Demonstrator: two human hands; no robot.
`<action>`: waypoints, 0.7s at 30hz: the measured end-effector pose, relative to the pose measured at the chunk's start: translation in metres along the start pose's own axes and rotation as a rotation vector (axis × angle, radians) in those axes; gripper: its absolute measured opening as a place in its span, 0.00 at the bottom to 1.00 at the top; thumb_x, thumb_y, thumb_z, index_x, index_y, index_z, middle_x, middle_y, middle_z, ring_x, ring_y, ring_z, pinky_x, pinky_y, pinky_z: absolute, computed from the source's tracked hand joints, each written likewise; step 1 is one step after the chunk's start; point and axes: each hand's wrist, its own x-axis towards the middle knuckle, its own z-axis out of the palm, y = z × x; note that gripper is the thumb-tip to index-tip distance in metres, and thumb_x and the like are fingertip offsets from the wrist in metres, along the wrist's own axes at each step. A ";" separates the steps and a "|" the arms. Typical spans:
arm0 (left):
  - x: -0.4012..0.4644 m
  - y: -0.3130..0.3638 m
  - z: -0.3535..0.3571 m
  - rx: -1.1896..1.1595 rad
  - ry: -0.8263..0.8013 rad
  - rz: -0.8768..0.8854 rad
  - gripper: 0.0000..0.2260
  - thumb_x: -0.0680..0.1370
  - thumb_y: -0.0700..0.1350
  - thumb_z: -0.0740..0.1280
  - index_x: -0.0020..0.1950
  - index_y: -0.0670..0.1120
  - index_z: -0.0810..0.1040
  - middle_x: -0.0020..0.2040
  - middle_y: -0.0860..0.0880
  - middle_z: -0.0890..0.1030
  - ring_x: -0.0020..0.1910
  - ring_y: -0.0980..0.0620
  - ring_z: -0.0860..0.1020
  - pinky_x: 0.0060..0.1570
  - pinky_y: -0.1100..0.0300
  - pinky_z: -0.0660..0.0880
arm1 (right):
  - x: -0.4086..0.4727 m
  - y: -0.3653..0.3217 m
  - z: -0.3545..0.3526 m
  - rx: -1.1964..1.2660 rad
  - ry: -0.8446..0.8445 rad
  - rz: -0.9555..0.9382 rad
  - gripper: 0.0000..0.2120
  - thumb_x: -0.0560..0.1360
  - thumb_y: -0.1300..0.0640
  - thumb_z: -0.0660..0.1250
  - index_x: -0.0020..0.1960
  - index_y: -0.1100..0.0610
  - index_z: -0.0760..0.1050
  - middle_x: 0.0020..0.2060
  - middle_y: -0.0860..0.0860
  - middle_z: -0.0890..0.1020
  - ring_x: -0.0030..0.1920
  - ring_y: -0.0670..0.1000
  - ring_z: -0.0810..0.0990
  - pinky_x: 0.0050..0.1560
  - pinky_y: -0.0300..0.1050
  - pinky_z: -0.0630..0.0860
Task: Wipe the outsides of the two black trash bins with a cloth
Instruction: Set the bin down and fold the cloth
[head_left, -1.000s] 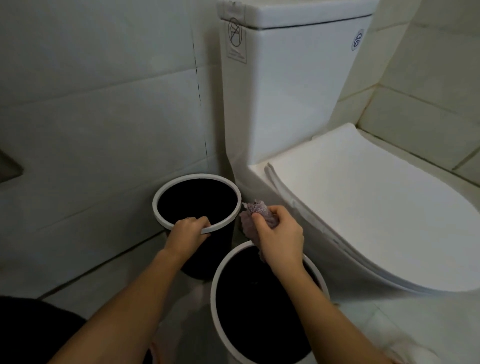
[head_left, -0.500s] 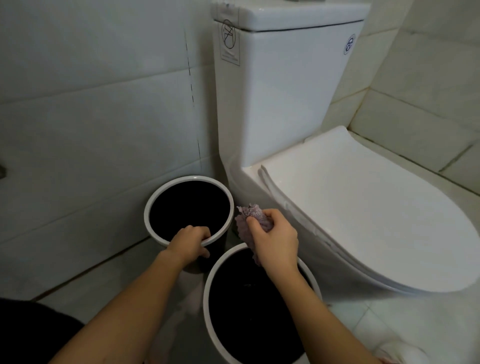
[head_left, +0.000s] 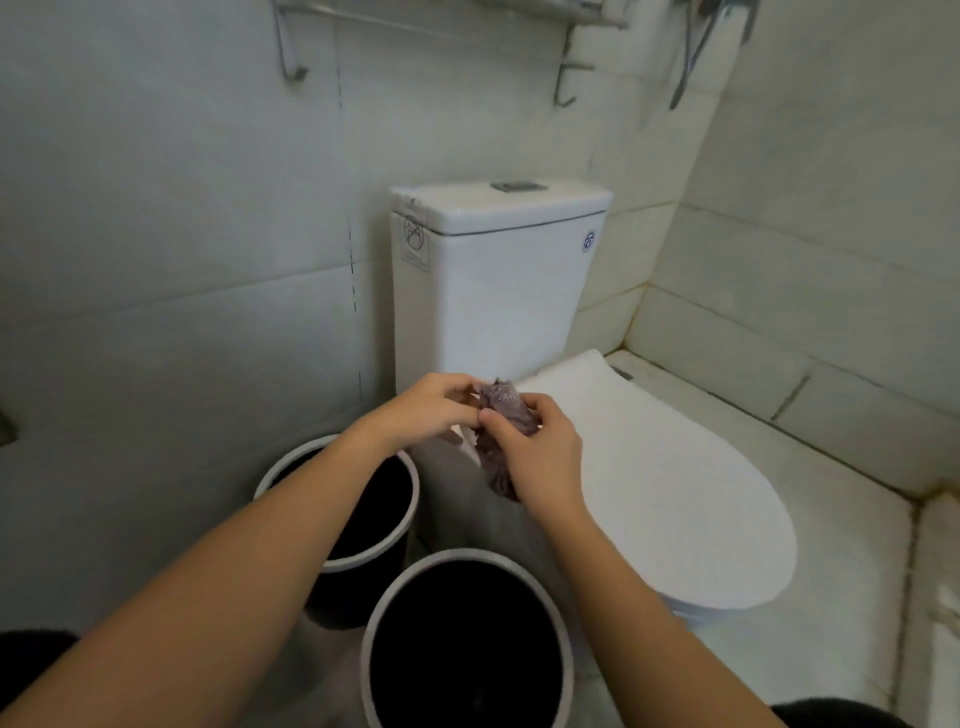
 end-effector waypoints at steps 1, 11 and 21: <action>-0.002 0.013 0.002 0.009 0.009 0.012 0.11 0.78 0.35 0.68 0.58 0.45 0.80 0.50 0.48 0.83 0.45 0.58 0.81 0.43 0.64 0.76 | 0.002 -0.009 -0.008 0.018 0.003 -0.022 0.09 0.71 0.50 0.76 0.48 0.48 0.78 0.39 0.42 0.83 0.40 0.37 0.81 0.40 0.30 0.73; -0.014 0.120 0.006 0.049 0.085 0.208 0.07 0.77 0.33 0.70 0.46 0.44 0.76 0.40 0.45 0.79 0.39 0.50 0.78 0.42 0.56 0.78 | 0.015 -0.087 -0.074 0.153 -0.069 -0.122 0.12 0.71 0.55 0.78 0.52 0.55 0.82 0.42 0.48 0.86 0.44 0.46 0.85 0.48 0.42 0.81; -0.017 0.184 -0.006 -0.150 0.119 0.238 0.09 0.78 0.33 0.64 0.45 0.47 0.73 0.35 0.49 0.76 0.33 0.51 0.72 0.36 0.57 0.74 | 0.035 -0.148 -0.105 0.085 0.048 -0.232 0.13 0.78 0.58 0.68 0.35 0.54 0.76 0.27 0.44 0.76 0.32 0.48 0.72 0.37 0.47 0.70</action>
